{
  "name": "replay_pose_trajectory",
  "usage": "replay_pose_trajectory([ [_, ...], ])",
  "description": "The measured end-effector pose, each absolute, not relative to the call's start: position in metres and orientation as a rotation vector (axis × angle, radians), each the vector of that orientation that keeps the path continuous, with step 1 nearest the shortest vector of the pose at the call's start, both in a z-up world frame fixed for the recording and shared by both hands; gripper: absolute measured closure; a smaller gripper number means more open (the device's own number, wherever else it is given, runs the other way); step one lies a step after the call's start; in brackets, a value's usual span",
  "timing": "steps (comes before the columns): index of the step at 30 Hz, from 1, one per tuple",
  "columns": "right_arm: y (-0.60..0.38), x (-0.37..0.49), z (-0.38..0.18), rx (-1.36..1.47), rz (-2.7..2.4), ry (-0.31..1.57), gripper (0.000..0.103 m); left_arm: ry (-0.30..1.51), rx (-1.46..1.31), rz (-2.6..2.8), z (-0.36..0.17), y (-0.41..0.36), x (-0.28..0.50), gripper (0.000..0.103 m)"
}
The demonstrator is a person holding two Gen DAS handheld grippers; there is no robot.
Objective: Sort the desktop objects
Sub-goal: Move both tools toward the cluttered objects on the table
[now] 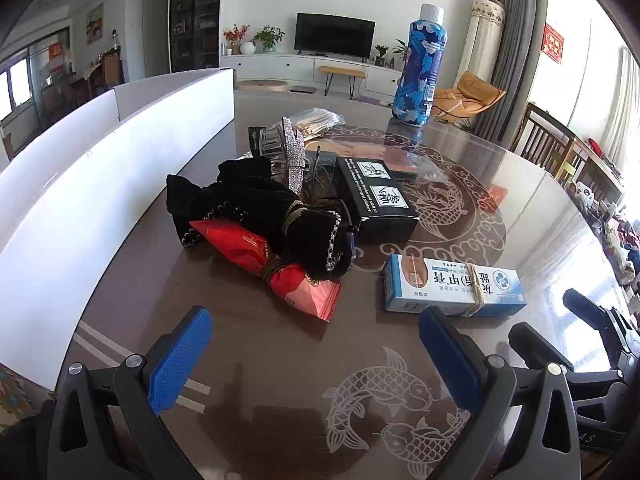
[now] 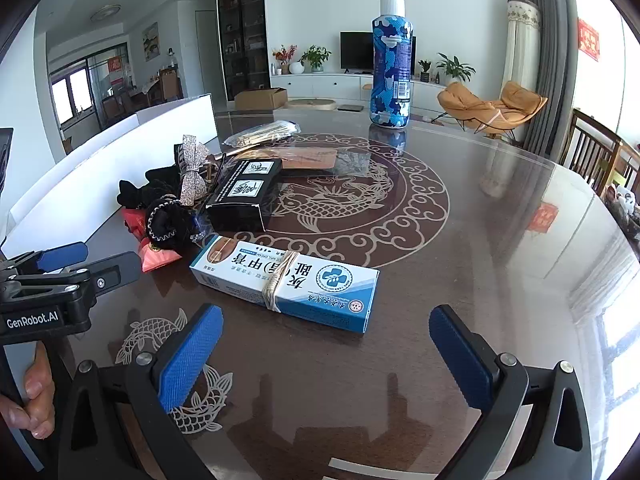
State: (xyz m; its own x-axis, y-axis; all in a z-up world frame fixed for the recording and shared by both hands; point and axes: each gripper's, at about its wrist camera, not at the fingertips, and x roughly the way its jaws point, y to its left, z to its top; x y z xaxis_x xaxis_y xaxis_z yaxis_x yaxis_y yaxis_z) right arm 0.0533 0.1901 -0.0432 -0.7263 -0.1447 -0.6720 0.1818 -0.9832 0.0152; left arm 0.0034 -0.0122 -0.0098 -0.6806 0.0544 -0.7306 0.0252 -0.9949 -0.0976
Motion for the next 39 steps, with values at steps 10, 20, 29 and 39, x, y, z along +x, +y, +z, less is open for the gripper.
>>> replay_pose_trajectory([
  [10, 0.192, 0.053, -0.048, 1.098, -2.752, 0.078, 0.0, -0.141, -1.26, 2.862, -0.011, -0.011, 0.001, 0.0],
  [20, 0.195, 0.045, -0.062, 1.206, -2.704, 0.081, 0.0, -0.146, -1.275, 2.869, -0.014, -0.013, 0.001, 0.0],
  [29, 0.194, 0.04, -0.068, 1.249, -2.68, 0.093, 0.0, -0.144, -1.287, 2.871, -0.014, -0.012, 0.002, 0.0],
  [39, 0.191, 0.042, -0.065, 1.236, -2.68, 0.09, 0.0, -0.138, -1.288, 2.871, -0.014, -0.011, 0.003, 0.0],
])
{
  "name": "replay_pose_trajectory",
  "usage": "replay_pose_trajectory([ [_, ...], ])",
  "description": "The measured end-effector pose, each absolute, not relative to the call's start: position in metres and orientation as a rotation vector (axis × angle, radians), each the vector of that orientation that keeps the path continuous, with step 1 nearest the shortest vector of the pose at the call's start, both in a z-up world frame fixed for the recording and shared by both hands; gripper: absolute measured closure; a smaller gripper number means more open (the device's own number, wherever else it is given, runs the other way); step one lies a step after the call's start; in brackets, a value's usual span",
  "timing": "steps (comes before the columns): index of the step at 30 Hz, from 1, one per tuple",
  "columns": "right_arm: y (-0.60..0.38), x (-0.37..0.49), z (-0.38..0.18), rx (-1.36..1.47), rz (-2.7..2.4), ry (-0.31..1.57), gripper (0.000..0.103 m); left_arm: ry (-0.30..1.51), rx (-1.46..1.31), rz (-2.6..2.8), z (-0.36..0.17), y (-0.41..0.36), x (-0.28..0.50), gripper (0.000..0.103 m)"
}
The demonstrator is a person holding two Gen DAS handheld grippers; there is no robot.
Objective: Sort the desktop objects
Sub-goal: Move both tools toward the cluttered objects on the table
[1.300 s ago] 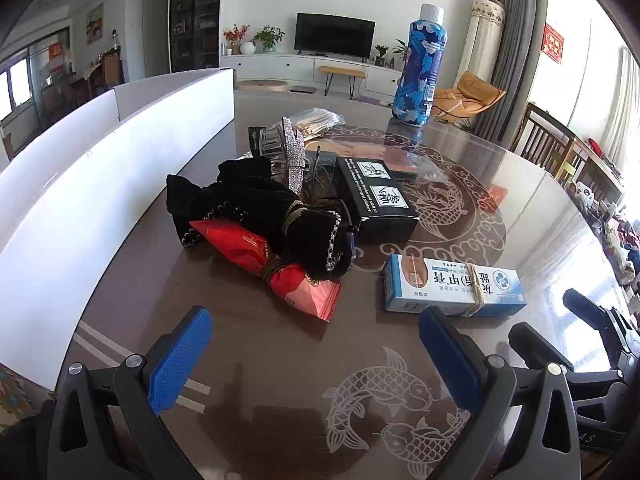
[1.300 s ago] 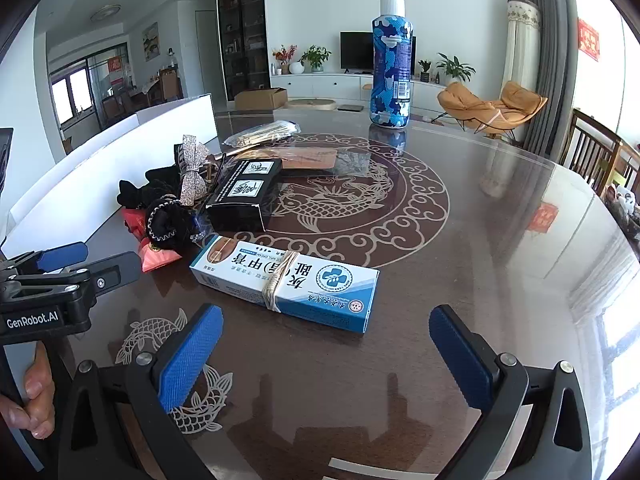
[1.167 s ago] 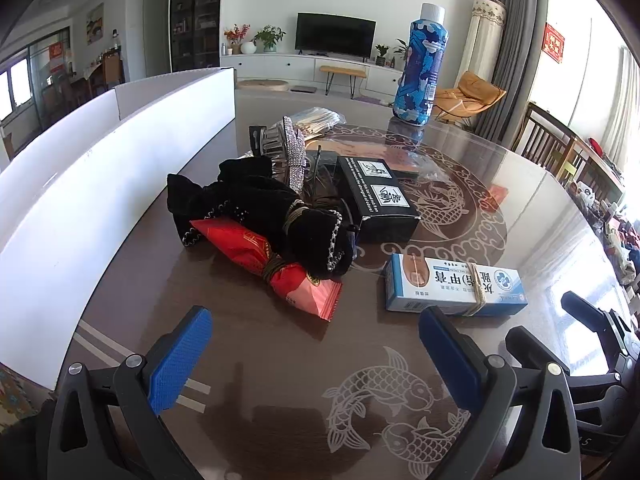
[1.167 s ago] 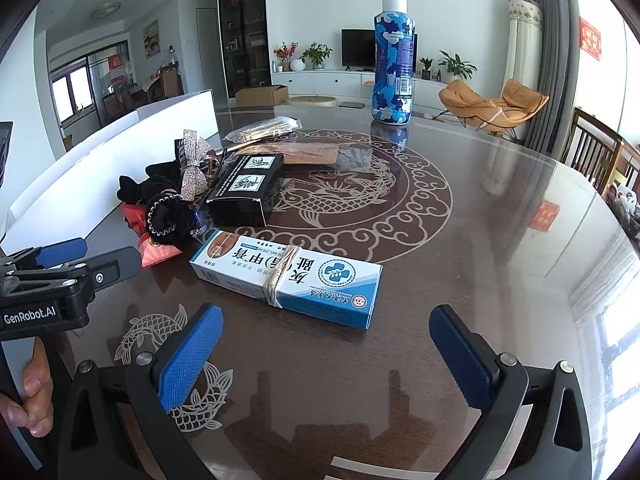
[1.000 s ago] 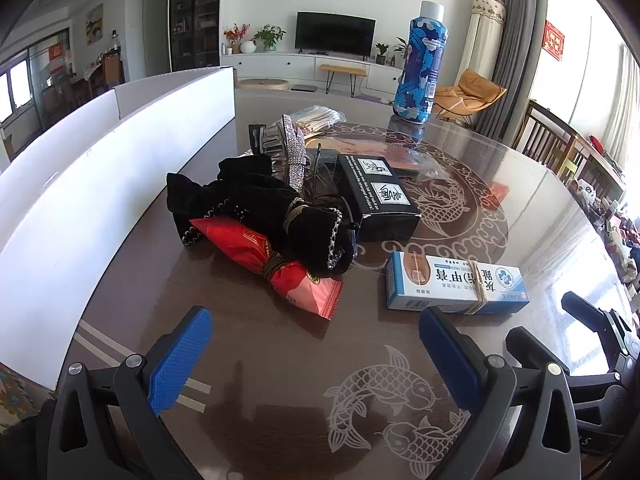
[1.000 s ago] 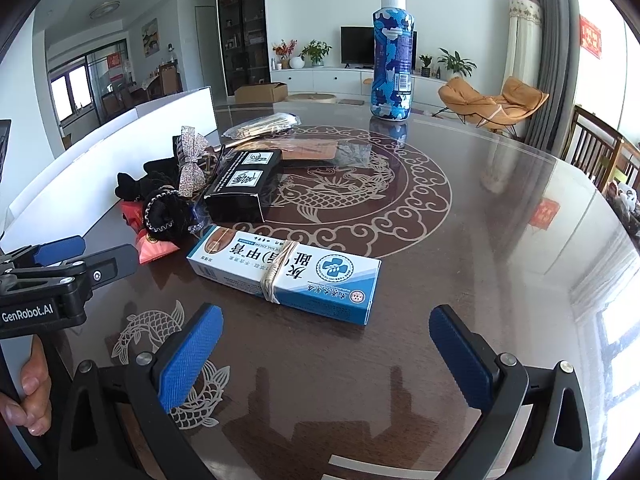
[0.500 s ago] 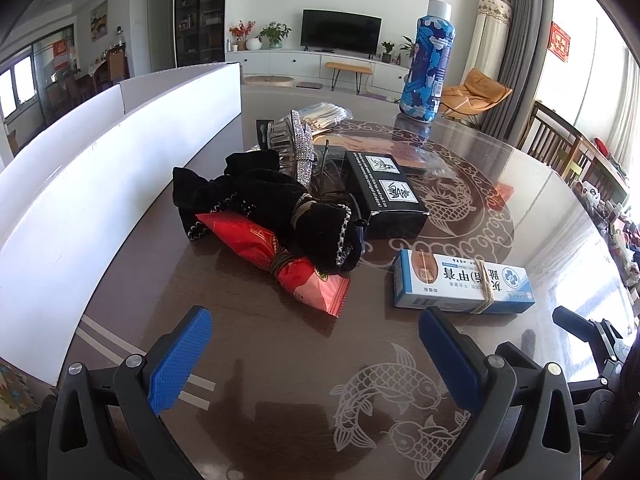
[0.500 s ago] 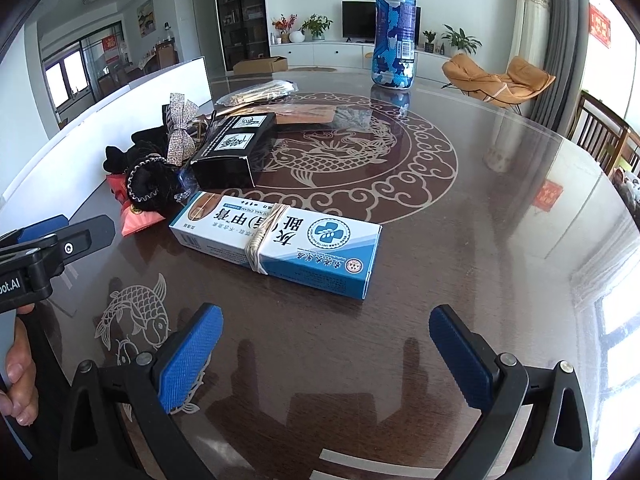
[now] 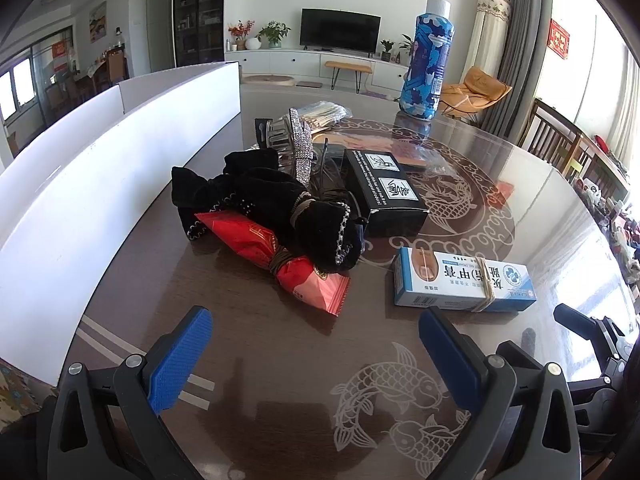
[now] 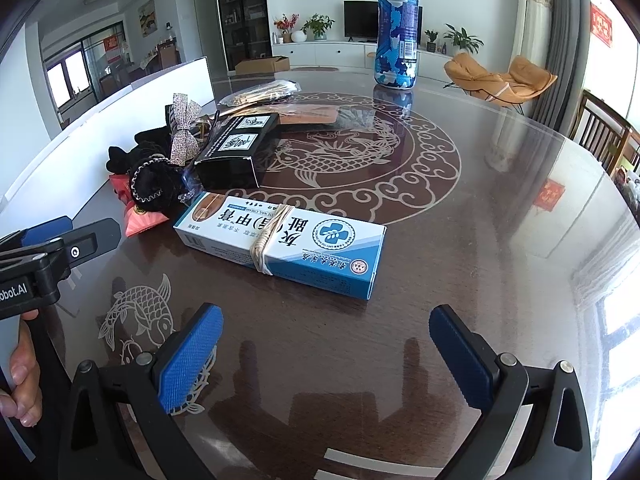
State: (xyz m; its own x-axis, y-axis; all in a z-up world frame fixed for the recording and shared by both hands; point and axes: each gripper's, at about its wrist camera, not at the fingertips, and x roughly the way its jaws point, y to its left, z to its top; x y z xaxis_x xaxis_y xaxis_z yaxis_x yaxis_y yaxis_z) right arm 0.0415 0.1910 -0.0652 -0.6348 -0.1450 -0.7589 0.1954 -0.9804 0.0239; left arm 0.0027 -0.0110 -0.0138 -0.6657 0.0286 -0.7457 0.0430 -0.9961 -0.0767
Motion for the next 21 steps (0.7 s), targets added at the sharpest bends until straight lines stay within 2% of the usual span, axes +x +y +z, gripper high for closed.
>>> replay_pose_trajectory([
  [21, 0.189, 0.0397, -0.0664, 1.241, -2.671, 0.083, 0.0, 0.124, 1.291, -2.857, -0.0154, -0.01, 0.002, 0.0],
])
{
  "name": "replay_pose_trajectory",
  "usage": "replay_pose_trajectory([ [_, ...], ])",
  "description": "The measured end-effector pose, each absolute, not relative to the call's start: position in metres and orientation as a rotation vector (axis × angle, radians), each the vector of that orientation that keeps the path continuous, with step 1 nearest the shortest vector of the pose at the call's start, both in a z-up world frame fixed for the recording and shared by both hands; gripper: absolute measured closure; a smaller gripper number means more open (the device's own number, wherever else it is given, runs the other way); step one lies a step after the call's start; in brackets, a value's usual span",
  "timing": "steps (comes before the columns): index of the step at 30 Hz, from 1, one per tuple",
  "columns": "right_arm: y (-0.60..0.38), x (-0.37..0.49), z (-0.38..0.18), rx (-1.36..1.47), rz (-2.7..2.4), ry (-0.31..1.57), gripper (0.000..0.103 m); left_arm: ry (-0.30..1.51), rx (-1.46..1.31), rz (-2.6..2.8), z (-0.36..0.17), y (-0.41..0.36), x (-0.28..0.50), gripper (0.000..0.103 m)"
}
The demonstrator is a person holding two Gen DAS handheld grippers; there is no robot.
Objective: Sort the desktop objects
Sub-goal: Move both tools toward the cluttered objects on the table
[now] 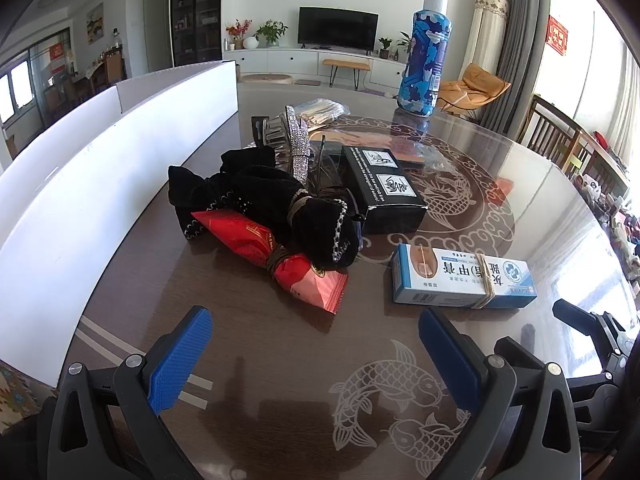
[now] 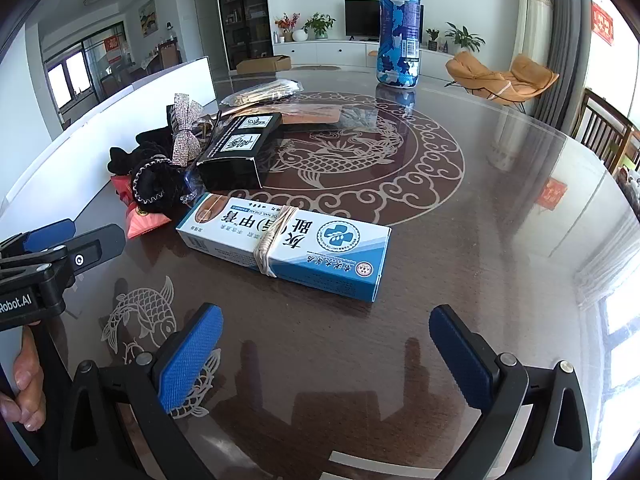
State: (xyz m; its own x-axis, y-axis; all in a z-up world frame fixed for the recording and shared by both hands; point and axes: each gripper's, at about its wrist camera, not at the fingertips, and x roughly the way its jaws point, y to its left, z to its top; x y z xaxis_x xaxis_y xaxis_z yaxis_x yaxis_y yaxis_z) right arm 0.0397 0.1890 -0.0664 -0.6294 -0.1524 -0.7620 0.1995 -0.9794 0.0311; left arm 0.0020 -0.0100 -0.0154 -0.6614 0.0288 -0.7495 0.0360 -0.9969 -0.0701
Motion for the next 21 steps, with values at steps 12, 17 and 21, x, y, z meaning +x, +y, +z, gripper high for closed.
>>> replay_pose_trajectory([
  [12, 0.187, 0.033, -0.066, 1.256, -2.665, 0.073, 0.0, 0.203, 1.299, -2.81, -0.018, -0.022, 0.0, 0.0],
  [17, 0.185, 0.025, -0.07, 1.285, -2.649, 0.075, 0.0, 0.251, 1.301, -2.78, -0.019, -0.031, 0.001, 0.0],
  [21, 0.185, 0.013, -0.074, 1.326, -2.638, 0.075, 0.0, 0.303, 1.289, -2.771, -0.012, -0.043, 0.008, 0.0],
])
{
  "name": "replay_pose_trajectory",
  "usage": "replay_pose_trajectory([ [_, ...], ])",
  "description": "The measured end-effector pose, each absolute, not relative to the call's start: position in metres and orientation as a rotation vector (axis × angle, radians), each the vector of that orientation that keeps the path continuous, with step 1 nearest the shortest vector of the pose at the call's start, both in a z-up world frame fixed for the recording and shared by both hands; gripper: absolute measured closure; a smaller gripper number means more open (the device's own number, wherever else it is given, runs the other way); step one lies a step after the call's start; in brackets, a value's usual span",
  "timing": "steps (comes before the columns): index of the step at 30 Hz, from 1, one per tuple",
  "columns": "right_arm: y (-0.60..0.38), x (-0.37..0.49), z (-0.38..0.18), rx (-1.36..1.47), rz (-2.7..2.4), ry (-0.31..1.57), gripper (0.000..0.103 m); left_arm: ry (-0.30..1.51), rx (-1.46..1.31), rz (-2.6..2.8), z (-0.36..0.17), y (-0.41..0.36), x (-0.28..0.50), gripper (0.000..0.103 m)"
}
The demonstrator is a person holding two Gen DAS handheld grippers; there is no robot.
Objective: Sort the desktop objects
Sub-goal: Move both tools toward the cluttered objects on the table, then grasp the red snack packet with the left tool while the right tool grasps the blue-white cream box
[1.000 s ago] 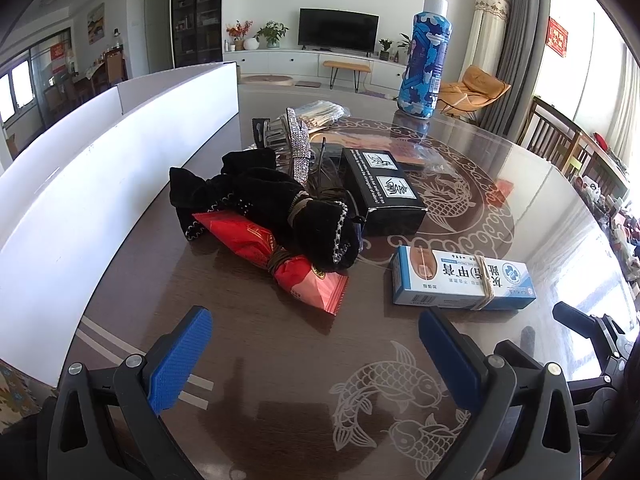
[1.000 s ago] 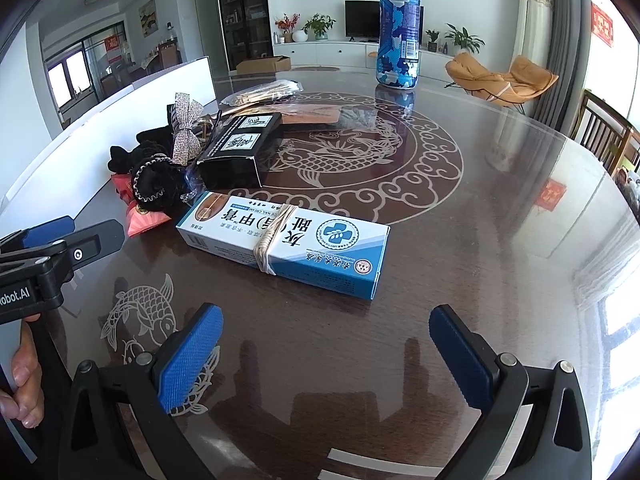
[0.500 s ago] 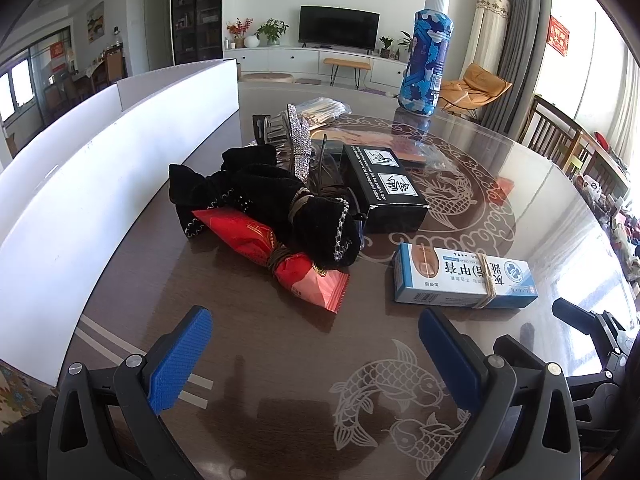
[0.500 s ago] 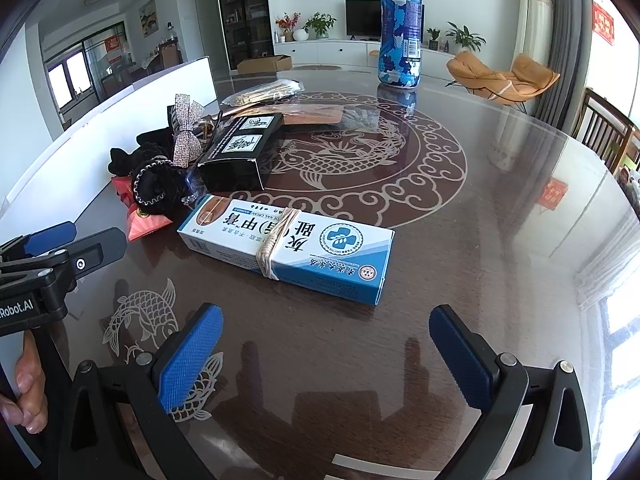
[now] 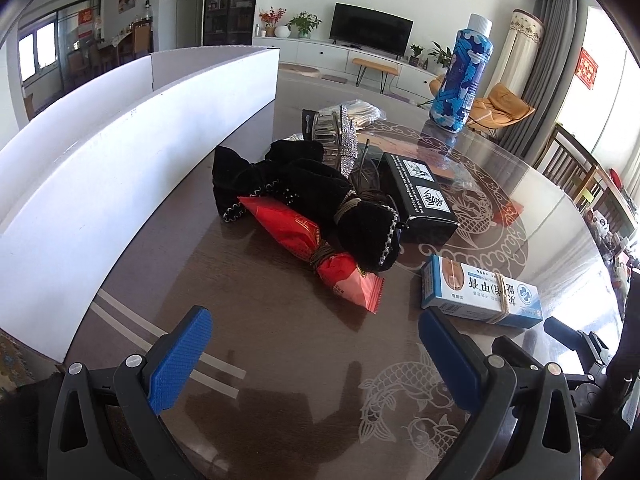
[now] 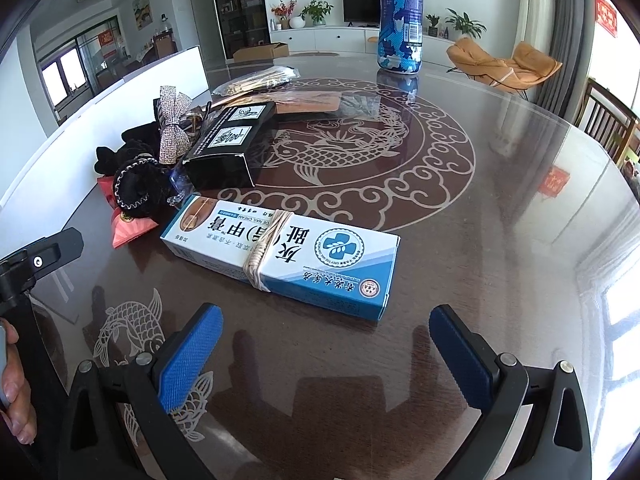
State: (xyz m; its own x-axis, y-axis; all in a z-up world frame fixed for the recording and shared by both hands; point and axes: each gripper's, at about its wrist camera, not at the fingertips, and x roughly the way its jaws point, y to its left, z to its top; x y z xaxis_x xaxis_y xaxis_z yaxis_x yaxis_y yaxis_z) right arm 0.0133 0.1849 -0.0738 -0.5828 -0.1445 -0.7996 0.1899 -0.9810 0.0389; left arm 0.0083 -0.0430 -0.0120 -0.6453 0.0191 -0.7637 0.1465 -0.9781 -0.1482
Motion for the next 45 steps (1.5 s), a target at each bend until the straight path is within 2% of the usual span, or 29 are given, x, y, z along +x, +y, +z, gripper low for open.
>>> replay_pose_trajectory([
  [12, 0.208, -0.038, -0.082, 1.395, -2.72, 0.052, 0.0, 0.465, 1.481, -2.688, -0.028, -0.065, 0.0, 0.0],
  [20, 0.215, -0.041, -0.081, 1.387, -2.733, 0.03, 0.0, 0.278, 1.534, -2.622, -0.044, -0.036, -0.033, 0.0],
  [26, 0.216, -0.041, -0.081, 1.379, -2.731, 0.016, 0.0, 0.279, 1.495, -2.54, -0.047, -0.045, -0.058, 0.0],
  [30, 0.216, -0.041, -0.081, 1.378, -2.731, 0.014, 0.0, 0.285, 1.517, -2.496, -0.048, -0.073, -0.039, 0.0],
  [34, 0.215, -0.041, -0.081, 1.381, -2.732, 0.021, 0.0, 0.486, 1.6, -2.503, -0.043, -0.097, -0.018, 0.0],
  [37, 0.214, -0.041, -0.082, 1.385, -2.733, 0.033, 0.0, 0.398, 1.578, -2.528, -0.034, -0.095, -0.021, 0.0],
  [42, 0.215, -0.041, -0.081, 1.377, -2.729, 0.019, 0.0, 0.439, 1.537, -2.48, -0.04, -0.092, -0.049, 0.0],
  [45, 0.216, -0.041, -0.081, 1.373, -2.728, 0.011, 0.0, 0.328, 1.535, -2.402, -0.05, -0.089, -0.066, 0.0],
])
